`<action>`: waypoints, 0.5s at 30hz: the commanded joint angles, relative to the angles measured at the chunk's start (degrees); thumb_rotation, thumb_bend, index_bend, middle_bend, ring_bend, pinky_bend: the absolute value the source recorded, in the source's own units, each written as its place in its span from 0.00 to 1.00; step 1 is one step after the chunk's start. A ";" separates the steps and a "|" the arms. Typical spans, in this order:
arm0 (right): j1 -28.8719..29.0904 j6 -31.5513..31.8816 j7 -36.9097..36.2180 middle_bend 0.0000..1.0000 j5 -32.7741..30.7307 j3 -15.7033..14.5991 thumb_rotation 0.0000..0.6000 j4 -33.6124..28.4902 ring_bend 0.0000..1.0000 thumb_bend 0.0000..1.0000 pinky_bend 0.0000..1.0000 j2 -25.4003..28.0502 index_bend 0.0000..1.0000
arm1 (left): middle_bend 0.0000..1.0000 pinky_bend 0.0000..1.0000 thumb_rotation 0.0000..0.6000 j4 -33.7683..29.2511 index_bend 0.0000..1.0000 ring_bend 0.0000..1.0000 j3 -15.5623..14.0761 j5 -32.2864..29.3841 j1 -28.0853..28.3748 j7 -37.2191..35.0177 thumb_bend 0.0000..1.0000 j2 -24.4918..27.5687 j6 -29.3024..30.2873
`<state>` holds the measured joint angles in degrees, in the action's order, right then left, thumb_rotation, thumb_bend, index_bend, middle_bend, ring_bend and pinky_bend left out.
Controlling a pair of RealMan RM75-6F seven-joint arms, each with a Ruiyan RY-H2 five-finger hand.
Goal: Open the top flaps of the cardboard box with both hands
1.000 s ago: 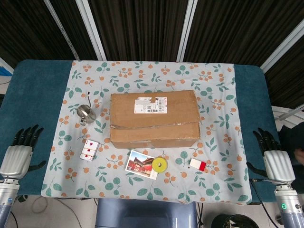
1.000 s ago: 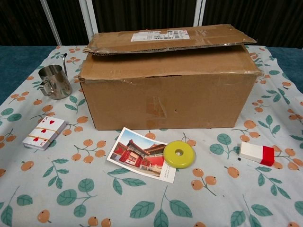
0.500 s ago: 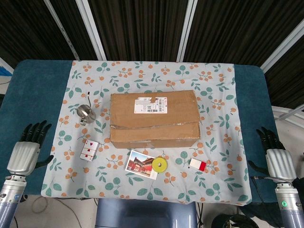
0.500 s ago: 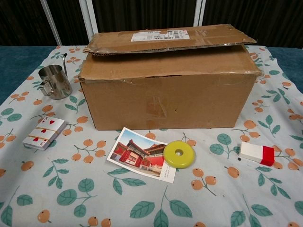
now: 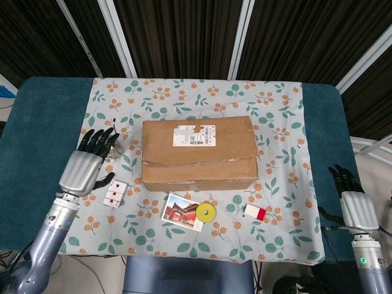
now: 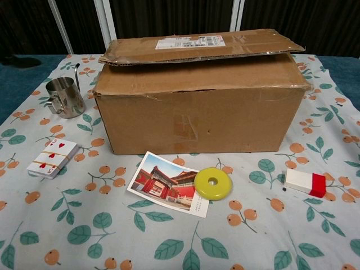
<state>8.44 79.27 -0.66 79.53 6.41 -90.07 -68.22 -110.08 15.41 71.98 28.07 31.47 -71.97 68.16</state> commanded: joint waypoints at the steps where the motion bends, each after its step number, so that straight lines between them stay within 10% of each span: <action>1: -0.02 -0.38 -0.46 0.00 -0.94 0.42 1.00 -0.20 0.00 0.28 0.23 0.11 0.00 | 0.00 0.00 1.00 -0.06 0.00 0.00 2.44 -5.55 5.02 4.52 0.23 -4.01 -3.86; 15: -0.03 -1.60 -1.61 0.00 -3.46 1.24 1.00 -1.01 0.00 0.28 0.23 0.37 0.00 | 0.00 0.00 1.00 4.78 0.00 0.00 3.31 -13.23 13.44 10.57 0.32 -12.97 -4.87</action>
<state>8.42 77.70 -2.24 76.10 7.63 -91.05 -67.86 -105.75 18.57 58.88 41.08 41.99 -84.52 63.07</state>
